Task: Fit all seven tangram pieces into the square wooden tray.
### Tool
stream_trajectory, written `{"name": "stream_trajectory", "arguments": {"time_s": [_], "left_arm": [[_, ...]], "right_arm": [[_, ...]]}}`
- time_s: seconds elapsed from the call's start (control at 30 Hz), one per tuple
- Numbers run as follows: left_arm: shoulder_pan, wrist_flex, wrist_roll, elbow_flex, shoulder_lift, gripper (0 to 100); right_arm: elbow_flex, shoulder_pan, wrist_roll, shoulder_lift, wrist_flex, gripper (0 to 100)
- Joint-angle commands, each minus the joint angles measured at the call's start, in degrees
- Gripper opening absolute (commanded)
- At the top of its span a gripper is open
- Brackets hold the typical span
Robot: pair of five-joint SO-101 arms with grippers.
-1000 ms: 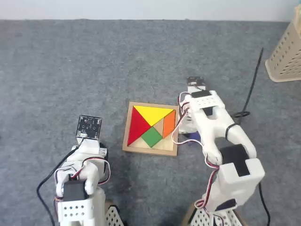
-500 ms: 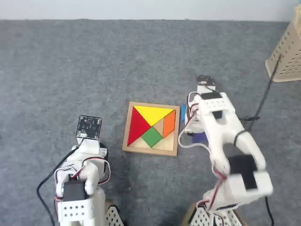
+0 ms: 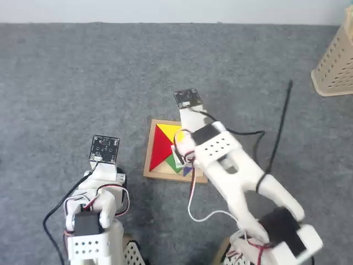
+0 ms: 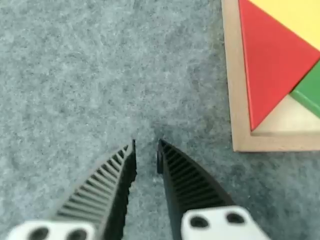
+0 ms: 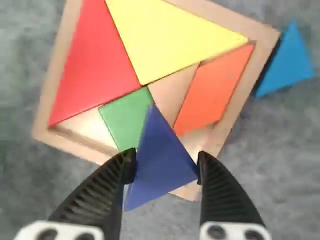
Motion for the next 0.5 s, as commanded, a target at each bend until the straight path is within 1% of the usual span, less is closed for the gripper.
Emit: {"name": "stream_trajectory", "arguments": {"time_s": [0.0, 0.13, 0.23, 0.3, 0.47], "left_arm": [[0.09, 0.0, 0.44, -0.57, -1.23, 7], [0.09, 0.0, 0.44, -0.57, -1.23, 7], [0.09, 0.0, 0.44, -0.57, -1.23, 7], [0.09, 0.0, 0.44, -0.57, -1.23, 7], [0.09, 0.0, 0.44, -0.57, -1.23, 7]], "right_arm": [[-4.31, -0.4, -5.54, 2.24, -1.36, 9.2], [-6.51, 0.13, -11.34, 6.02, -1.27, 9.9], [-6.51, 0.13, -13.1, 6.99, -1.27, 12.3], [-6.51, 0.13, -12.31, 6.9, -0.92, 15.7], [-9.05, 0.4, -12.13, 5.67, 4.62, 28.6]]}}
